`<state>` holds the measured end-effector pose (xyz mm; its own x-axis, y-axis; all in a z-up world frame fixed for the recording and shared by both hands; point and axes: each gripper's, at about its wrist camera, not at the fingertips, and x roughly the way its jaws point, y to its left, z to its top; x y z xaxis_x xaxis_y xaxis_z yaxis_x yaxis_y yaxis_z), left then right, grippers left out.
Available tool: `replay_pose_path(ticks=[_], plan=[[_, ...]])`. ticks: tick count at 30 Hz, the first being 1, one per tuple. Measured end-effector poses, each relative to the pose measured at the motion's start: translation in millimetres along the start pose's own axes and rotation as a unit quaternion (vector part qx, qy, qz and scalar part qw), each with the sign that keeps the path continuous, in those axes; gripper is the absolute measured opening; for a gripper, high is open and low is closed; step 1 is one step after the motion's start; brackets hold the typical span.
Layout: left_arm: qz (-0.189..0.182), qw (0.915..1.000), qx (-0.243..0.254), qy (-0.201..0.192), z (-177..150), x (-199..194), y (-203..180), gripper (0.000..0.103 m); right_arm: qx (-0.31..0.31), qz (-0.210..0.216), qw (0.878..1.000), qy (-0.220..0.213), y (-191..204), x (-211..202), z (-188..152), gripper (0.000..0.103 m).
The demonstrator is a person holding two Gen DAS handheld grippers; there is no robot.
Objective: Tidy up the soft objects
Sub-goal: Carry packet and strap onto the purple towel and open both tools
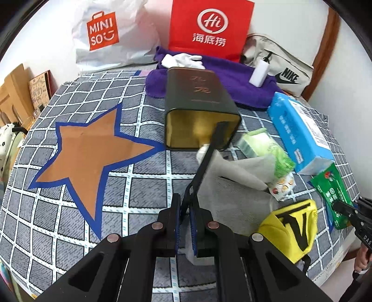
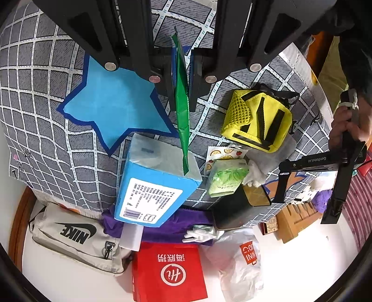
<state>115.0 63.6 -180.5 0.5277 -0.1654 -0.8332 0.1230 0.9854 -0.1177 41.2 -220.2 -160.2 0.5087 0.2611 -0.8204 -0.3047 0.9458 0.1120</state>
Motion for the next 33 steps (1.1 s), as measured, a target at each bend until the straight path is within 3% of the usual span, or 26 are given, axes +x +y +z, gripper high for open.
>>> replay_pose_path(ticks=[9, 22, 33], plan=[[-0.004, 1.0, 0.002, 0.0, 13, 18, -3, 0.008, -0.002, 0.004, 1.0, 0.011, -3, 11, 6, 0.008], [-0.002, 0.9992, -0.013, -0.037, 18, -20, 8, 0.005, -0.011, 0.035, 0.999, -0.025, 1, -13, 17, 0.008], [-0.001, 0.9984, -0.009, -0.056, 38, -39, 1, 0.005, -0.017, 0.027, 0.998, -0.051, -1, -28, 48, 0.008]])
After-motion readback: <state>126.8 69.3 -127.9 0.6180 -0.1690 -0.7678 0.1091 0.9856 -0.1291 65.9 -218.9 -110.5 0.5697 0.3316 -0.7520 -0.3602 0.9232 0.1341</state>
